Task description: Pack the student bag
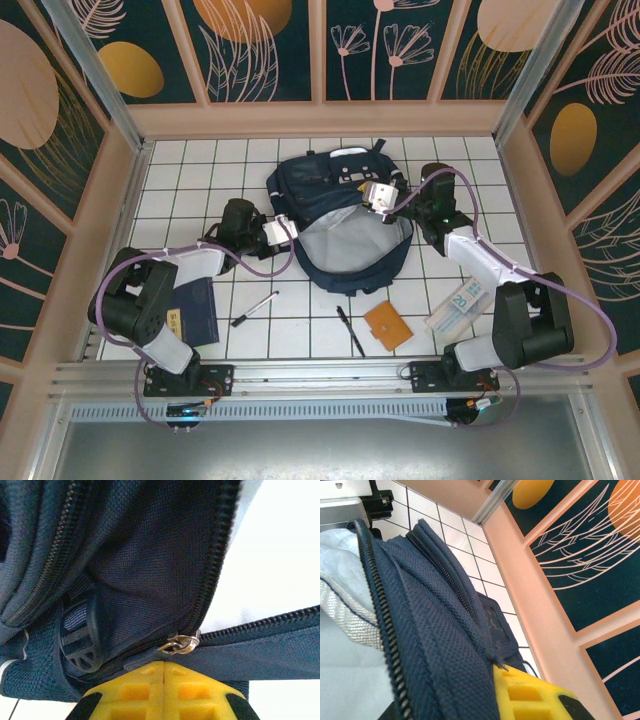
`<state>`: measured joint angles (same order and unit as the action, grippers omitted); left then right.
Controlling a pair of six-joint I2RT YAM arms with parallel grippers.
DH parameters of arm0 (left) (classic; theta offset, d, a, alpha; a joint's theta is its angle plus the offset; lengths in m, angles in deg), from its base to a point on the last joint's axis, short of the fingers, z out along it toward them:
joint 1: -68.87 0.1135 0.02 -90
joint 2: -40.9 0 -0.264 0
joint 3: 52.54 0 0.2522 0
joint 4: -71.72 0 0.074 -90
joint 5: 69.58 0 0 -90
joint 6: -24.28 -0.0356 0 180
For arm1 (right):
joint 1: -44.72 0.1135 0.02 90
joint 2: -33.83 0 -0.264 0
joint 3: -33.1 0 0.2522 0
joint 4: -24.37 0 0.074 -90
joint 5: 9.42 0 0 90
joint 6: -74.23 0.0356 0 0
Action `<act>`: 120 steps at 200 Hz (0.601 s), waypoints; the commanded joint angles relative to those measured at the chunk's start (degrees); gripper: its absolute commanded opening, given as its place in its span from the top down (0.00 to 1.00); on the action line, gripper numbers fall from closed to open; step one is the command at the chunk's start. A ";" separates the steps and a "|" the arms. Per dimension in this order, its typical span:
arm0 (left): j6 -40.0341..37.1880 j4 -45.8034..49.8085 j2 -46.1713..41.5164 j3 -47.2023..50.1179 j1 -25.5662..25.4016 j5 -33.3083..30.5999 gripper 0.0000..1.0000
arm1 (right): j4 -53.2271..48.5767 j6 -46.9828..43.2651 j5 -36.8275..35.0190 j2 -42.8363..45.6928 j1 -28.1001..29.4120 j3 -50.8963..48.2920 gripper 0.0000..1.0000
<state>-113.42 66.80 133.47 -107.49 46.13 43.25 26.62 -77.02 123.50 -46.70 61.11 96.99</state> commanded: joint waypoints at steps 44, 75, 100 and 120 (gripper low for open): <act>-6.21 0.01 -1.34 -0.83 2.67 -1.19 1.00 | 2.24 -0.71 1.29 3.10 -0.12 0.59 1.00; -6.19 -0.46 -0.75 -2.08 4.80 -0.94 1.00 | 2.44 -0.91 1.40 3.10 -0.13 0.21 1.00; -7.08 5.01 -1.66 -3.65 5.08 4.60 0.61 | 2.67 -0.29 1.81 2.68 -0.22 0.64 1.00; -4.47 8.11 -3.27 -3.63 4.76 10.42 0.45 | 2.92 0.15 2.32 2.66 -0.47 0.94 1.00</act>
<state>-118.78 69.82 132.77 -110.07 51.20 44.85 26.59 -77.39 123.56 -46.68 61.00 96.99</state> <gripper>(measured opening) 0.489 0.109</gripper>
